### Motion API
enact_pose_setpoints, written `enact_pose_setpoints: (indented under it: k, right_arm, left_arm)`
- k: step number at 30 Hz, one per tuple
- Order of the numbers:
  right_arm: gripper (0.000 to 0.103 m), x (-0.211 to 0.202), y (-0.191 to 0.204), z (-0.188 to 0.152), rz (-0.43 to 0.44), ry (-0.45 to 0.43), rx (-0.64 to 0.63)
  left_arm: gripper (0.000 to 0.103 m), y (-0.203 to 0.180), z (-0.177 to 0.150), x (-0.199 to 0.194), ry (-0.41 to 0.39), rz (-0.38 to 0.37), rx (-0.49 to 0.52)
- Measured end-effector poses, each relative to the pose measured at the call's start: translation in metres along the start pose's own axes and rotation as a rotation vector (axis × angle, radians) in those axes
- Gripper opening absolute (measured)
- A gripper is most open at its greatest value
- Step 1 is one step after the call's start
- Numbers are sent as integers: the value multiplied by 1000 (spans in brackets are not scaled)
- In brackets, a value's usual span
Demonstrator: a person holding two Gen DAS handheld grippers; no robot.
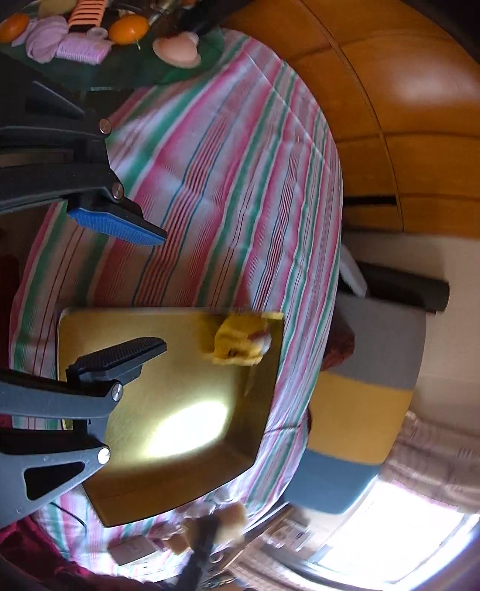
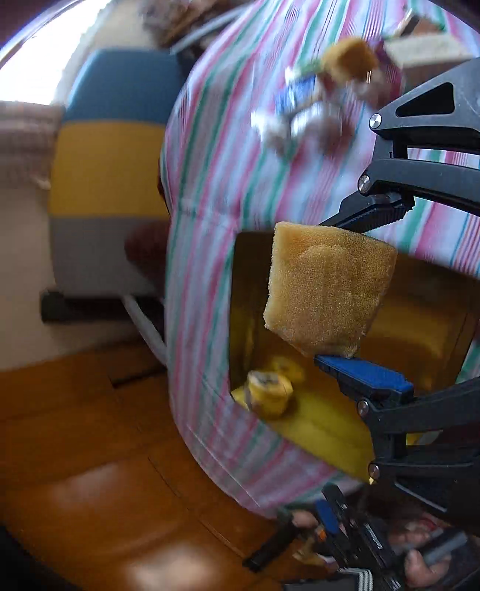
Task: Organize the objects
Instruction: 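Carry the yellow sponge into the tray with the right tool and release it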
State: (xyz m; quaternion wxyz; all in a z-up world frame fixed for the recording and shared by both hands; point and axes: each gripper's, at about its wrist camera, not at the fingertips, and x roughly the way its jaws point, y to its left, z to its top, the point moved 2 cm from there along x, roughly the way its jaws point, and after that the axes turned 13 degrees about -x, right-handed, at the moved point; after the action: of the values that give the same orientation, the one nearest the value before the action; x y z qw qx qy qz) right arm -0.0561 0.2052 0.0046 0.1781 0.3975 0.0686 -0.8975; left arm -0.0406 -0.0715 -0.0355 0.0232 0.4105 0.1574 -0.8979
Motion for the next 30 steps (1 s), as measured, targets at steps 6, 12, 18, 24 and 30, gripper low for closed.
enact_pose_setpoints:
  k: [6, 12, 18, 24, 30]
  right_arm:
    - [63, 90, 89, 16, 155, 163, -137]
    - [63, 161, 123, 34, 129, 251, -175]
    - [71, 194, 109, 54, 149, 243, -62]
    - [92, 180, 106, 52, 203, 205, -24]
    - [97, 144, 100, 43, 174, 150, -29]
  left_arm:
    - [53, 19, 7, 3, 1, 5, -57]
    - [53, 27, 4, 12, 37, -5, -86]
    - [53, 31, 4, 17, 56, -12, -104]
    - [53, 28, 3, 15, 43, -5, -100]
    - [53, 18, -1, 7, 19, -5, -61]
